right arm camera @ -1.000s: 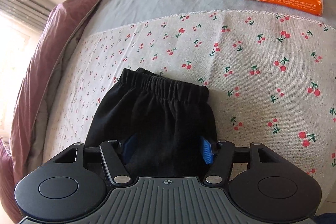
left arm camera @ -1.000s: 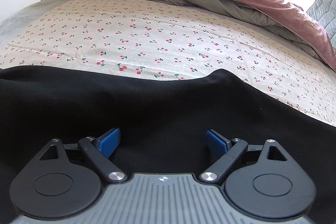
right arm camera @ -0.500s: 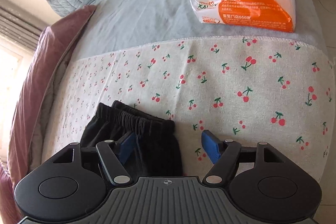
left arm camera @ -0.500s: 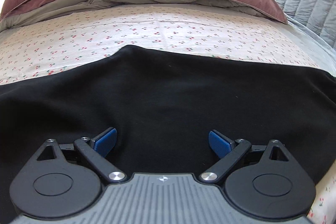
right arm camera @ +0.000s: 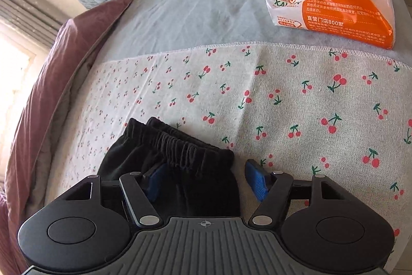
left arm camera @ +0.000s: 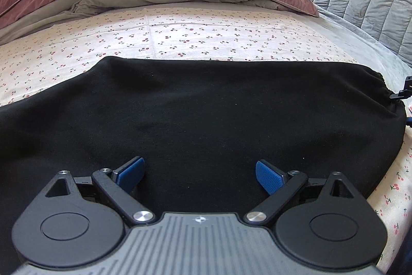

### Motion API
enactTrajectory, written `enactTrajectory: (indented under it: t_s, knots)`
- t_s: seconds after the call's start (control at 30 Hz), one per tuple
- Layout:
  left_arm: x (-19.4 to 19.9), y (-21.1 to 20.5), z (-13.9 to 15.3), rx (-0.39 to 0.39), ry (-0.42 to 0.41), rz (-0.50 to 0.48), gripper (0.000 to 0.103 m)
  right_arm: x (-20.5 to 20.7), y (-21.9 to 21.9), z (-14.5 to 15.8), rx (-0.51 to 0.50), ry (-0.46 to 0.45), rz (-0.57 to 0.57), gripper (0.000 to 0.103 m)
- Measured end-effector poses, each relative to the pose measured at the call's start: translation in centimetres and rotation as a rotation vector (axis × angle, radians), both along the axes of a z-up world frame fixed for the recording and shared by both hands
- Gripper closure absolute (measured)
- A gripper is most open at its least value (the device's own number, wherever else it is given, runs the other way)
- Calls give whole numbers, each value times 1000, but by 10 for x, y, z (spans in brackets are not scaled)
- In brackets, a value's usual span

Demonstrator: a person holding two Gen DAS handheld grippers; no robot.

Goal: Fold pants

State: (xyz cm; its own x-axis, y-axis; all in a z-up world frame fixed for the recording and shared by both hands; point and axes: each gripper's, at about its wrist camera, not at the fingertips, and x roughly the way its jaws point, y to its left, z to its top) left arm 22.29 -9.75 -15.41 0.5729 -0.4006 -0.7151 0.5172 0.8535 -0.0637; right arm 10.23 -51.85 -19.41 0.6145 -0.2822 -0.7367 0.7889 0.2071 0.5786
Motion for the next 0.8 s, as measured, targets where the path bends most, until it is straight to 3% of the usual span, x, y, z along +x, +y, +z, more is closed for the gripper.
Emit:
enactTrajectory:
  t_s: [0.03, 0.13, 0.23, 0.33, 0.4, 0.5, 0.6, 0.7, 0.8]
  knots:
    - [0, -2, -1, 9, -6, -8, 18, 1, -1, -1, 14, -13, 21, 62]
    - [0, -4, -1, 20, -11, -15, 18, 1, 0, 0, 10, -2, 37, 74]
    - [4, 1, 1, -14, 16, 2, 18, -2, 10, 14, -54, -22, 48, 78]
    - [12, 9, 4, -73, 61, 44, 18, 4, 36, 44, -244, -29, 111, 80]
    - [19, 17, 6, -118, 92, 86, 18, 15, 74, 70, -478, -4, 197, 80]
    - [29, 33, 9, -200, 138, 161, 18, 33, 150, 96, -824, 12, 373, 80]
    - [38, 50, 8, -298, 193, 230, 18, 45, 242, 101, -1085, -5, 614, 80]
    - [45, 63, 8, -371, 231, 281, 18, 50, 335, 82, -1246, 23, 884, 80]
    - [47, 69, 8, -409, 253, 307, 18, 56, 409, 41, -1292, 117, 1172, 79]
